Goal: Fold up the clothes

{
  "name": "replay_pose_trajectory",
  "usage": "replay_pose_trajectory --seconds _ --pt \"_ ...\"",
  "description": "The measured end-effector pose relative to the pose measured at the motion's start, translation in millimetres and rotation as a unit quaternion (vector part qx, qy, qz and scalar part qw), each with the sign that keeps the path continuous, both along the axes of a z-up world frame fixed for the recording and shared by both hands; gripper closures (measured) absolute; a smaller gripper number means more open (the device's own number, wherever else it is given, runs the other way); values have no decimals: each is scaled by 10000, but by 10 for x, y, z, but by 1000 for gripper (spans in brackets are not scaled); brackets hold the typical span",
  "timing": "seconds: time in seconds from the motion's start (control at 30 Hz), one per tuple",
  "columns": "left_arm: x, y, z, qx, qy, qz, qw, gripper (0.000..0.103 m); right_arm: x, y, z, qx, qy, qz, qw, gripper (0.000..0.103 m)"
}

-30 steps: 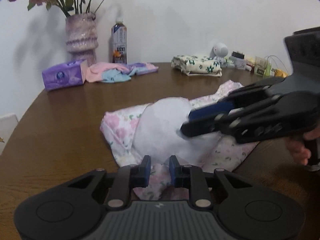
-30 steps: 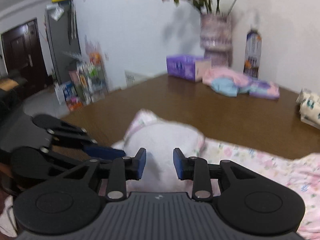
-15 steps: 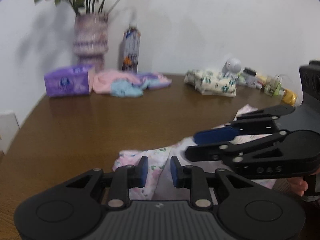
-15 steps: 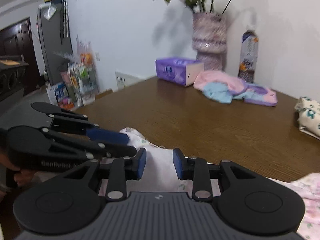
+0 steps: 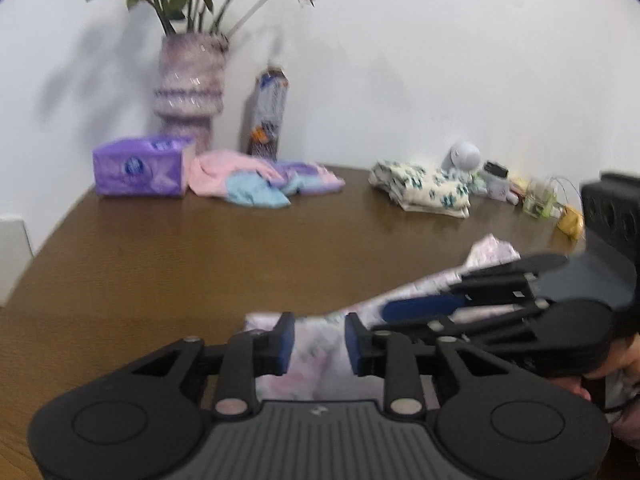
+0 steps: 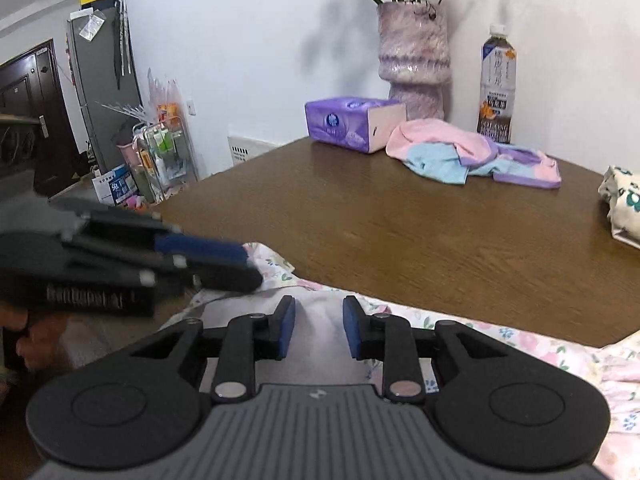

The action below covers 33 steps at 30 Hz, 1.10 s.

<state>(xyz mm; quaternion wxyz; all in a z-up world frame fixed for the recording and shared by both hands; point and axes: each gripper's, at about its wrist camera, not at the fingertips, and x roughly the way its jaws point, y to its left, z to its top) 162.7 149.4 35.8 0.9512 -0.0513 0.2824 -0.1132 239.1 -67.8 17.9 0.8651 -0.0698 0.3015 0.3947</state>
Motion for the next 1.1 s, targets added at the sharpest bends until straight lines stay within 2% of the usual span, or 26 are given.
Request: replay_pose_trajectory --seconds 0.1,0.2,0.27,0.37,0.5,0.67,0.8,1.1 --pt "85 59 53 243 35 23 9997 68 -7 -29 50 17 -61 -5 10000 72" --pt "238 93 28 282 230 -406 9985 59 1 -18 28 -28 -6 4 10000 72" --pt "339 109 -3 390 386 -718 9959 57 -23 -10 23 -42 -6 34 10000 70" --pt "436 150 -14 628 493 -865 9931 56 -67 -19 31 -37 -33 65 10000 67" --pt "468 207 -12 498 479 -1182 9906 56 -102 -35 22 -61 -47 35 10000 67" --pt "457 245 -75 534 526 -1451 9866 57 -188 -97 56 -50 -113 -165 9998 67" --pt "467 262 -99 530 520 -1559 9850 59 -266 -133 27 -63 -21 -373 9993 67" --pt "458 256 -119 557 485 -1630 9839 59 -282 -82 12 -181 -49 -389 9991 66"
